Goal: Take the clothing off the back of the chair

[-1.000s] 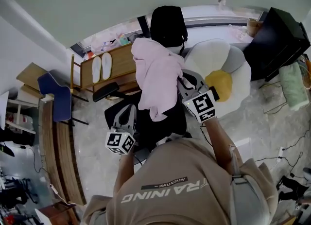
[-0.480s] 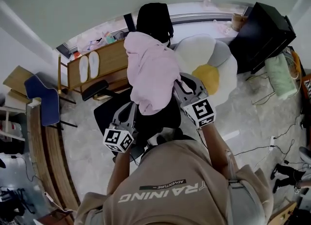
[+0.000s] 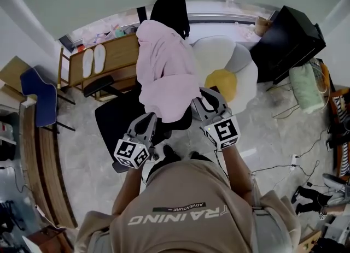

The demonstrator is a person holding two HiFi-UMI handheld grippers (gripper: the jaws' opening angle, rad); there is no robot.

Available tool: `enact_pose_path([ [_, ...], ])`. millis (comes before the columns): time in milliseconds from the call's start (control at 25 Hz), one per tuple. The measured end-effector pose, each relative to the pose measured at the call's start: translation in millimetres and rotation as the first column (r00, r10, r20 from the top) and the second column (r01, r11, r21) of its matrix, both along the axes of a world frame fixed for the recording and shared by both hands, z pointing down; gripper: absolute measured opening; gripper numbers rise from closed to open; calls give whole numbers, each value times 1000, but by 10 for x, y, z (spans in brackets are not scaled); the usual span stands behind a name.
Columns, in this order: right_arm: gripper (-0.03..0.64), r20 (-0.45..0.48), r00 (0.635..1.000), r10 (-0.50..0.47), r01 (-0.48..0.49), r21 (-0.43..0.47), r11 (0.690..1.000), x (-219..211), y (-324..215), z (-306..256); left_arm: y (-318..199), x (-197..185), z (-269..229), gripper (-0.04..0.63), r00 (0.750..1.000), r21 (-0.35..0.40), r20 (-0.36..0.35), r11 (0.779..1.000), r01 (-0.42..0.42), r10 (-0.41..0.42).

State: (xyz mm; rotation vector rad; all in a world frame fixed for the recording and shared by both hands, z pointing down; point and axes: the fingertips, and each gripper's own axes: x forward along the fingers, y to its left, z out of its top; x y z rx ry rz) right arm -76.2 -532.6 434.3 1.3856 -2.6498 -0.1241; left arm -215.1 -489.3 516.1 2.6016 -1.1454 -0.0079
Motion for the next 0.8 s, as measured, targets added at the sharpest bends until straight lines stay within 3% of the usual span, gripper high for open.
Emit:
enact_pose_path([
  [200, 77, 39, 997, -62, 61, 32, 998, 11, 557, -76, 447, 136, -36, 14, 999, 17, 23, 1000, 25, -26],
  [480, 77, 94, 982, -163, 160, 42, 986, 334, 1392, -94, 1372, 635, -137, 14, 995, 32, 45, 995, 90, -92],
  [680, 77, 135, 968, -212, 208, 39, 977, 391, 1870, -43, 2046, 590, -66, 14, 984, 4, 101, 989, 150, -149],
  [800, 77, 127, 967, -223, 221, 31, 975, 354, 2083, -11, 2296, 436, -54, 14, 976, -6, 100, 981, 193, -191],
])
